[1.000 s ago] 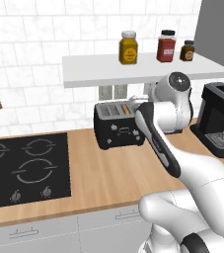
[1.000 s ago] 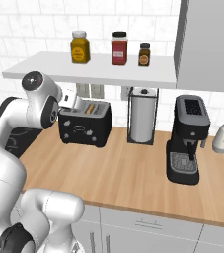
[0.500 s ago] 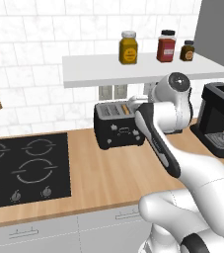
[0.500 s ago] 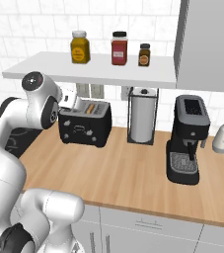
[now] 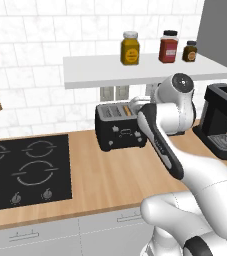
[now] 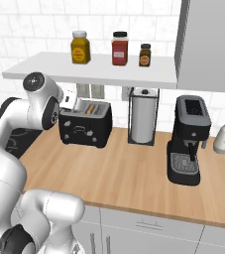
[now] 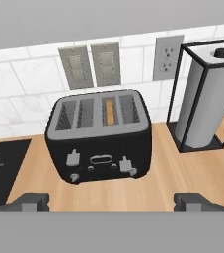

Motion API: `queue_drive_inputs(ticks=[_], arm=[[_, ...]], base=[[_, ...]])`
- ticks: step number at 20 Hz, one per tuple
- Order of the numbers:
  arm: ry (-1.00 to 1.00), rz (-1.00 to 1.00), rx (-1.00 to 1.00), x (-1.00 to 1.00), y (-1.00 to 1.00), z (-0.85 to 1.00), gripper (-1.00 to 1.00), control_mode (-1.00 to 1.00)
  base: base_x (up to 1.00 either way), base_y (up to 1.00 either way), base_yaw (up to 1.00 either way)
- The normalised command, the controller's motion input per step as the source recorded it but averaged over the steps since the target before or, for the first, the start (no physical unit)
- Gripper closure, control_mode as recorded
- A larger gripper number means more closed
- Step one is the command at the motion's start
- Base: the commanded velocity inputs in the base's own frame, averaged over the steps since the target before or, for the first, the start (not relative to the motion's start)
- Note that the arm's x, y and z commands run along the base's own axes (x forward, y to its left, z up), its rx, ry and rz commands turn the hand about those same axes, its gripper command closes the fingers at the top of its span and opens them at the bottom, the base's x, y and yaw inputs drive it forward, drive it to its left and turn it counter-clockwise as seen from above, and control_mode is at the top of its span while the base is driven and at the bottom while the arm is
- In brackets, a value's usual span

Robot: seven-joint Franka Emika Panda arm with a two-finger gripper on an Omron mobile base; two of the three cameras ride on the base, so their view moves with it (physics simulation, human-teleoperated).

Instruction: Start the toaster. Once the lever pops up, take the bread to the plate on the dining counter.

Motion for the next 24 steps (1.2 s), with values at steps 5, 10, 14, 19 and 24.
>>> queue_drive_inputs(ticks=[5, 10, 14, 19, 24], arm=[[-0.06, 0.00, 0.00, 0.01, 0.00, 0.00, -1.00, -1.00], [-0.06, 0.00, 0.00, 0.00, 0.00, 0.00, -1.00, -1.00], [-0.02, 0.00, 0.00, 0.00, 0.00, 0.00, -1.00, -1.00], [0.00, 0.00, 0.00, 0.00, 0.00, 0.00, -1.00, -1.00], [0.00, 0.00, 0.00, 0.00, 0.00, 0.00, -1.00, -1.00]], base=[[0.00, 0.00, 0.00], [0.00, 0.00, 0.00], [0.00, 0.00, 0.00], [0.00, 0.00, 0.00], [0.00, 0.00, 0.00]])
